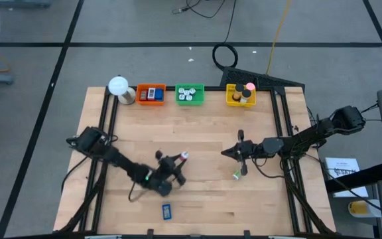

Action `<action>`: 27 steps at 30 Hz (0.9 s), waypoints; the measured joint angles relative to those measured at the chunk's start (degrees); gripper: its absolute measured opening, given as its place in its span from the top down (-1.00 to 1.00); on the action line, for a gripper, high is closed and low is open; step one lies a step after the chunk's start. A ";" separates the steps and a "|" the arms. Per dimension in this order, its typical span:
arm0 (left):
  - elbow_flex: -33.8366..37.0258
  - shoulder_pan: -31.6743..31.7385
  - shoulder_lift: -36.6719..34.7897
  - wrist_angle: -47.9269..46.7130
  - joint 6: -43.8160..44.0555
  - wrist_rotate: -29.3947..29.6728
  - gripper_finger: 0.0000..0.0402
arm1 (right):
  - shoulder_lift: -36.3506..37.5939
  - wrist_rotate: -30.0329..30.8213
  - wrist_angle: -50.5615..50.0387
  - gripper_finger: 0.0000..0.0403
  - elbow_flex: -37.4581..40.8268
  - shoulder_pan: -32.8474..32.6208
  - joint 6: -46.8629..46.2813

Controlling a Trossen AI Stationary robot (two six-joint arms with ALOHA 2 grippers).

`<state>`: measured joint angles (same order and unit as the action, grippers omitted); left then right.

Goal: Pick & Place Office items
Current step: Put the red charger adapter into the green basket

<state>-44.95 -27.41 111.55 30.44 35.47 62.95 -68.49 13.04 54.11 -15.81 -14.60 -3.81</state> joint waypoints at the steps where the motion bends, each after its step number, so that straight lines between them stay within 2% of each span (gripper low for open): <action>1: 1.45 1.44 0.00 6.44 -4.78 -2.25 0.37 | 0.00 0.69 -0.18 1.00 0.00 0.08 0.21; 5: 6.21 8.05 0.00 25.57 -17.56 -14.10 0.37 | 0.00 2.12 -0.79 1.00 0.00 1.91 0.48; 10: 7.13 16.28 0.00 32.88 -24.82 -27.97 0.37 | 0.00 2.04 -0.83 1.00 -0.19 6.77 0.65; 13: 6.96 20.50 0.85 36.57 -26.24 -34.61 0.37 | 0.00 1.97 -0.93 1.00 -0.40 10.34 0.61; 16: 6.85 24.05 4.31 42.15 -27.29 -38.26 0.37 | 0.06 1.46 -4.62 1.00 -1.49 14.64 -5.85; 20: 4.59 27.97 10.98 48.69 -27.68 -41.88 0.37 | 0.50 -3.93 -23.26 0.96 -7.86 20.37 -16.49; 23: 1.83 29.78 14.60 49.19 -27.63 -45.03 0.37 | -0.72 -3.83 -35.63 0.85 -13.36 22.17 -22.35; 27: -0.70 29.62 17.62 48.75 -28.29 -44.80 0.37 | -3.53 -4.28 -41.39 0.65 -17.94 22.74 -26.36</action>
<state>-45.65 2.21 129.17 79.19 7.18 18.14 -72.01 8.76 12.72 -33.75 8.13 -30.17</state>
